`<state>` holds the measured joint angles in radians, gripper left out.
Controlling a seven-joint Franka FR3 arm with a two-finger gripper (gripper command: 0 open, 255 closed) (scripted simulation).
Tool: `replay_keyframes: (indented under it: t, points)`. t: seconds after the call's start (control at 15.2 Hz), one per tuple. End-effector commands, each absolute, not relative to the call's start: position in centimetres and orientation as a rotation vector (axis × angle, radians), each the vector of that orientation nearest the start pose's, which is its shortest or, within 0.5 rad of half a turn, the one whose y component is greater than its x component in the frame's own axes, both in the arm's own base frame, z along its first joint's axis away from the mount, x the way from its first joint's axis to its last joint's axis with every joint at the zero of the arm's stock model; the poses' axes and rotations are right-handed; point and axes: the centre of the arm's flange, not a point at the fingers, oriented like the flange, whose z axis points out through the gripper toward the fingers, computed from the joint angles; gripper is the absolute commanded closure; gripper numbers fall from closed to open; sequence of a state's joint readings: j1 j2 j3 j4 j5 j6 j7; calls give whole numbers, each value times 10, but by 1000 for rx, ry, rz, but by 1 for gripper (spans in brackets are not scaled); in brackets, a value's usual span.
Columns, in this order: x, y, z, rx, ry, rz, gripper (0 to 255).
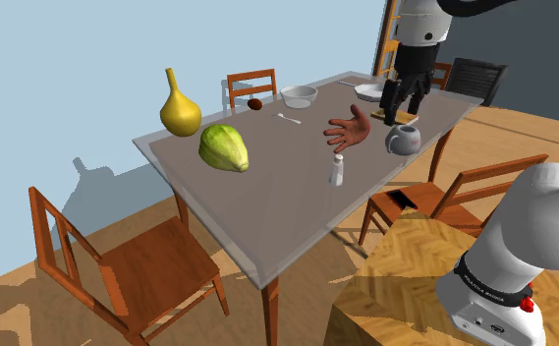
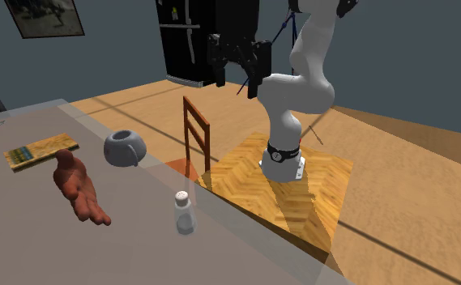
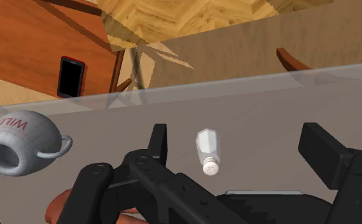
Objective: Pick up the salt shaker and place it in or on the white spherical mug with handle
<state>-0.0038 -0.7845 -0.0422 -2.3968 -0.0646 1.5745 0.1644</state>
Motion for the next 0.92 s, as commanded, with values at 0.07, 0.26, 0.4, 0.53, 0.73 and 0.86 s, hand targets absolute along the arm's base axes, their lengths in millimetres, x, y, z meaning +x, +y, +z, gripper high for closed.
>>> replay_keyframes:
  t: [0.07, 0.26, 0.4, 0.53, 0.73, 0.86]
  points:
    - [309, -29, 560, -3156, 296, 33, 0]
    - [321, -41, 526, -3135, 250, -40, 0]
    - [330, -48, 504, -3119, 220, -88, 0]
    - [339, -55, 482, -3102, 191, -135, 0]
    - [355, -65, 450, -3075, 146, -205, 0]
    - [367, -70, 428, -3056, 117, -251, 0]
